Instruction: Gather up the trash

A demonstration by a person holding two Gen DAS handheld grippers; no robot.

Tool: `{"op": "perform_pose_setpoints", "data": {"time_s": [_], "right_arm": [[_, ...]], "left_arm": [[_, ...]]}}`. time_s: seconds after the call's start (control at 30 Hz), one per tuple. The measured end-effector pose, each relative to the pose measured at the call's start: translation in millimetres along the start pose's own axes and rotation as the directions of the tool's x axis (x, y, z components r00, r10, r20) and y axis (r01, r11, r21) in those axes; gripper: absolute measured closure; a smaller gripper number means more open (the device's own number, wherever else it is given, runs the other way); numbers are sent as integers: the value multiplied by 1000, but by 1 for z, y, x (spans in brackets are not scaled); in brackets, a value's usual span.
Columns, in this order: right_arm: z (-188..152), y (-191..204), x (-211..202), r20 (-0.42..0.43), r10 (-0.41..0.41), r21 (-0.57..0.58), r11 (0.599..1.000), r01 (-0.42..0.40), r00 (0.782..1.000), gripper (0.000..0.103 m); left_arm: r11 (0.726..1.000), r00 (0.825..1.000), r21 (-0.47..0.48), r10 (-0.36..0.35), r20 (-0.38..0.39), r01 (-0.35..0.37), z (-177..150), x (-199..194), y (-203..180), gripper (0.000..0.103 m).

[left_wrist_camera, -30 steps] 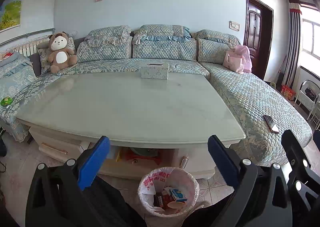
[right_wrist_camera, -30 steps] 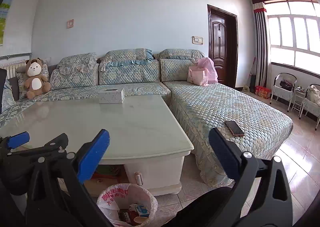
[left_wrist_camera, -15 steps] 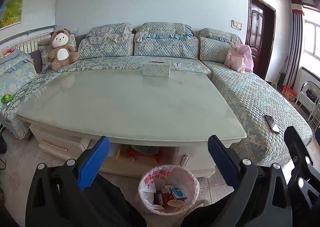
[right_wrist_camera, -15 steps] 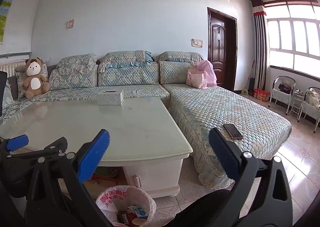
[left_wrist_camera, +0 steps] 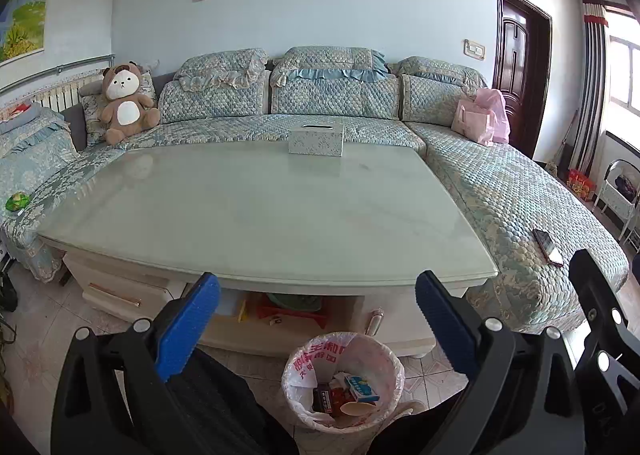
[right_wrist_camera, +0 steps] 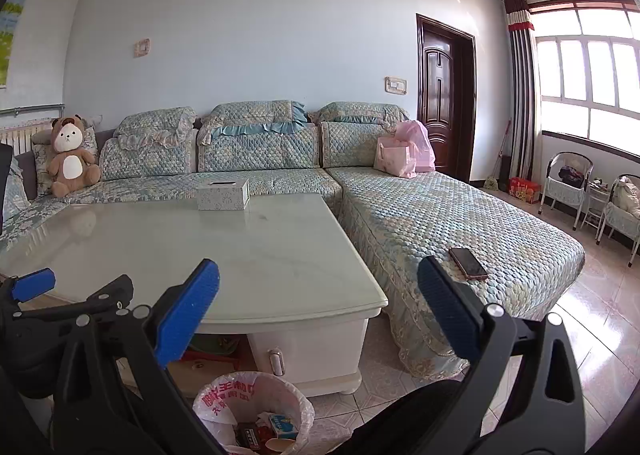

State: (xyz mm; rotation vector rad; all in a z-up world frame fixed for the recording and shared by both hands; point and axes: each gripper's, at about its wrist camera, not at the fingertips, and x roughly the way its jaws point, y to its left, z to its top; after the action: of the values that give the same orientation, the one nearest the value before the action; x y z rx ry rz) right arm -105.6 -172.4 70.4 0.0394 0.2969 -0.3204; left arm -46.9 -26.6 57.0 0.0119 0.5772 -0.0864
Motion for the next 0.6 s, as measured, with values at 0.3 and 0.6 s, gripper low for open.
{"op": "perform_pose_setpoints", "data": {"time_s": [0.3,0.6], "right_arm": [[3,-1,0,0,4,0,1000,-4,1000,6],[5,-2,0,3,5,2,1000,-5,1000,6]], "left_arm": [[1000,1000,4,6,7,-6,1,-1,1,7],[1000,1000,5,6,6,-6,1,-2,0,7]]}}
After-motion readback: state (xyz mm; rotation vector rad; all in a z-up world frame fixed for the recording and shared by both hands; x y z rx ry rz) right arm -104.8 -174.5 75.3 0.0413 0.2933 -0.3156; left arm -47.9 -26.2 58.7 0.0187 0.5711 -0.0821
